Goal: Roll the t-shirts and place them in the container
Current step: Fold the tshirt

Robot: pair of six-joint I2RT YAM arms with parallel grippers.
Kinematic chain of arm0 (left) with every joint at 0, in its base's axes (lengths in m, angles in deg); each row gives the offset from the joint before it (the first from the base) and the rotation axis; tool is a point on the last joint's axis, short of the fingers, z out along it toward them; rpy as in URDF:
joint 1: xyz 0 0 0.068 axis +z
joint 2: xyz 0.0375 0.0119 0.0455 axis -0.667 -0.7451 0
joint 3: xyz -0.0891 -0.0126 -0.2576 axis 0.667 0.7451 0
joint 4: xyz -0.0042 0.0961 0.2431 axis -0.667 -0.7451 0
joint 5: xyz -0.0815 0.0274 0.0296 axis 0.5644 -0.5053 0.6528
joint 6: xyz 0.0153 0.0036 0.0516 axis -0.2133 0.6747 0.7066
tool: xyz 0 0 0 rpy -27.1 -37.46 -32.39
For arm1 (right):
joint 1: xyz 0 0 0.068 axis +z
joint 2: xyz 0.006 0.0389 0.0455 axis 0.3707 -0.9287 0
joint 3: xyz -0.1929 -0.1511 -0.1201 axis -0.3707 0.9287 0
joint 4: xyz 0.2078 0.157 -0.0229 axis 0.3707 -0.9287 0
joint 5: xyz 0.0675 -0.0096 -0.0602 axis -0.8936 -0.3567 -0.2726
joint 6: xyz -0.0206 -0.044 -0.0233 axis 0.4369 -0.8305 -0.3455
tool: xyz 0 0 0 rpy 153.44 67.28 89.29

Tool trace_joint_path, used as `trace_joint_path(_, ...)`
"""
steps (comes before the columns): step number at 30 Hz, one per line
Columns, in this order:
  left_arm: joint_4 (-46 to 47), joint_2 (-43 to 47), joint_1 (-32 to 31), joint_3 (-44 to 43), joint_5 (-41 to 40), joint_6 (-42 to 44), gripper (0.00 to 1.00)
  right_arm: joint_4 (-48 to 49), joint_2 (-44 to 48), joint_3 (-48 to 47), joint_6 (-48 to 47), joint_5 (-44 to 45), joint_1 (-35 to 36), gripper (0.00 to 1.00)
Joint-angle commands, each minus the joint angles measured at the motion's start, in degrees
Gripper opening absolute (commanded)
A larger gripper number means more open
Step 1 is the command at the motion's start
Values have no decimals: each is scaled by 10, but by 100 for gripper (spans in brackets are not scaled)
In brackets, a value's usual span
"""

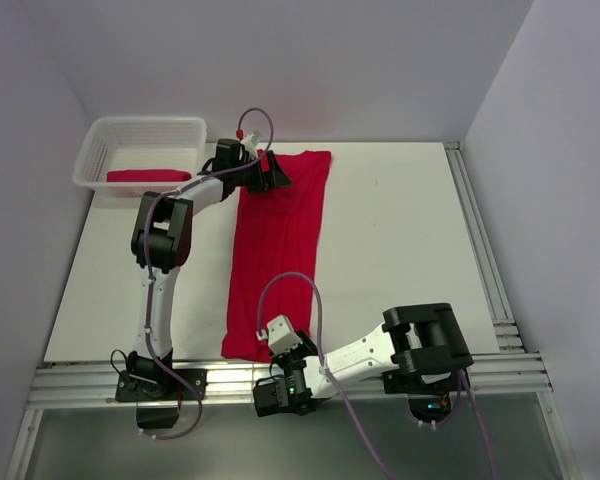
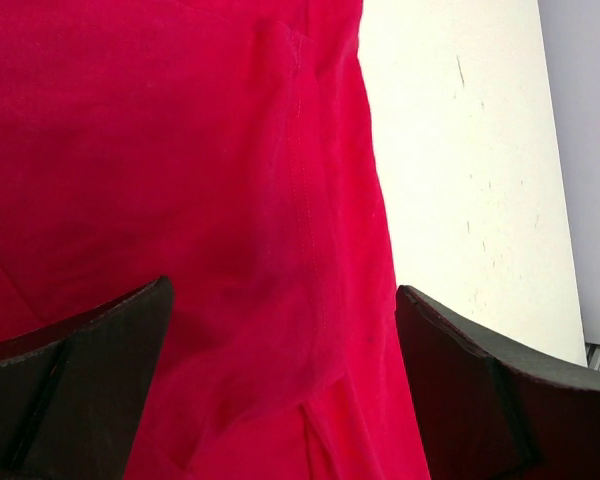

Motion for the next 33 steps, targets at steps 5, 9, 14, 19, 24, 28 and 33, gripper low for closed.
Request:
trace_joint_path(5,14,15,-9,-24,-16,-20,100,6,20,-7,15,39,3,52)
trace_joint_path(9,13,3,-12,-33,-10,-27,100,24,13,-21,-12,31,1,52)
trace_joint_path(14,20,13,-15,-22,-17,-21,100,38,24,-19,-33,23,5,52)
trace_joint_path(19,14,15,-14,-26,-18,-19,99,44,20,-11,-37,23,-1,51)
trace_joint_path(24,20,12,-15,-24,-16,-25,100,46,0,-21,-41,27,-9,50)
trace_joint_path(28,18,8,-15,-26,-17,-25,100,40,-9,-21,-26,33,-19,45)
trace_joint_path(33,21,6,-15,-24,-17,-27,99,42,-11,-18,-2,42,-27,37)
